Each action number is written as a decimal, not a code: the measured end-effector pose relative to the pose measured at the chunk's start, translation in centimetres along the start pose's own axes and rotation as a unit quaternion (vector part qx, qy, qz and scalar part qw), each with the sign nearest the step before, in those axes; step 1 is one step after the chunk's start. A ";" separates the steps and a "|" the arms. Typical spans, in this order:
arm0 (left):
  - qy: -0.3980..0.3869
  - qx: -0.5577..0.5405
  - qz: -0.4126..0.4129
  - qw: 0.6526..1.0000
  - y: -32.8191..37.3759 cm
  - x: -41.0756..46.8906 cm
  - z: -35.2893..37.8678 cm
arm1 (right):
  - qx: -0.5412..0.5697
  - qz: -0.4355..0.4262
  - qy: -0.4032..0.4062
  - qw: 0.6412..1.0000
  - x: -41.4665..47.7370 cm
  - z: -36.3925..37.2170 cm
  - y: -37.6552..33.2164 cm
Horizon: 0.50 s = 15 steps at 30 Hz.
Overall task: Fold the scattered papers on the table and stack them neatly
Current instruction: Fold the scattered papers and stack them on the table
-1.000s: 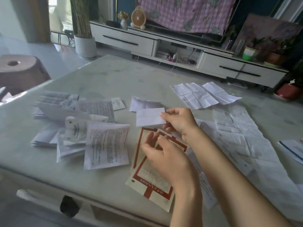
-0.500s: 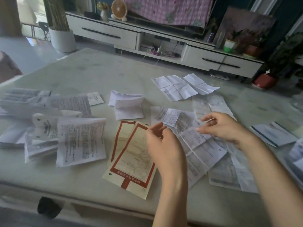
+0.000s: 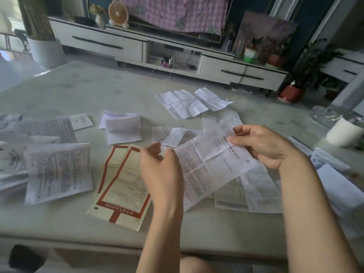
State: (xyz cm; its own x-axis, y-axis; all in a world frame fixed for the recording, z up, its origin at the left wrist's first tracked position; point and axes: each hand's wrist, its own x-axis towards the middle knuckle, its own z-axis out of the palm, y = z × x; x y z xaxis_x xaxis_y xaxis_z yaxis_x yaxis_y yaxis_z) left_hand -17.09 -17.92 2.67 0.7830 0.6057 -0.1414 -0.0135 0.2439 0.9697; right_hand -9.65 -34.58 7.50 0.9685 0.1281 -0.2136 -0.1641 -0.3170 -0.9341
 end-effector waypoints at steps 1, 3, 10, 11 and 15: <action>-0.002 0.008 0.008 1.000 -0.2 -0.1 0.3 | 0.032 -0.012 -0.001 0.999 -0.7 -1.0 -0.3; -0.009 0.029 0.020 0.999 -0.6 0.3 0.0 | 0.085 -0.032 0.003 0.996 -1.4 -1.5 -0.6; -0.186 -0.054 -0.087 0.977 -0.2 -0.4 0.3 | 0.098 -0.071 0.044 0.992 -2.2 -2.2 -0.8; -0.185 -0.055 -0.090 0.977 -0.3 -0.4 0.3 | 0.084 -0.078 0.054 0.992 -2.2 -2.1 -0.8; -0.096 -0.045 -0.042 0.993 -0.2 -0.6 0.5 | -0.017 -0.114 0.131 0.985 -2.0 -1.8 -1.0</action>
State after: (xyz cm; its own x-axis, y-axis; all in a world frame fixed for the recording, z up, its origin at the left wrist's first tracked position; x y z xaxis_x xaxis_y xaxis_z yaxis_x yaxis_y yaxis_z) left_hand -17.25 -18.67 2.64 0.8876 0.4270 -0.1724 0.0079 0.3602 0.9328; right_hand -11.06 -36.19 9.32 0.9952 -0.0460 0.0869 0.0661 -0.3406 -0.9379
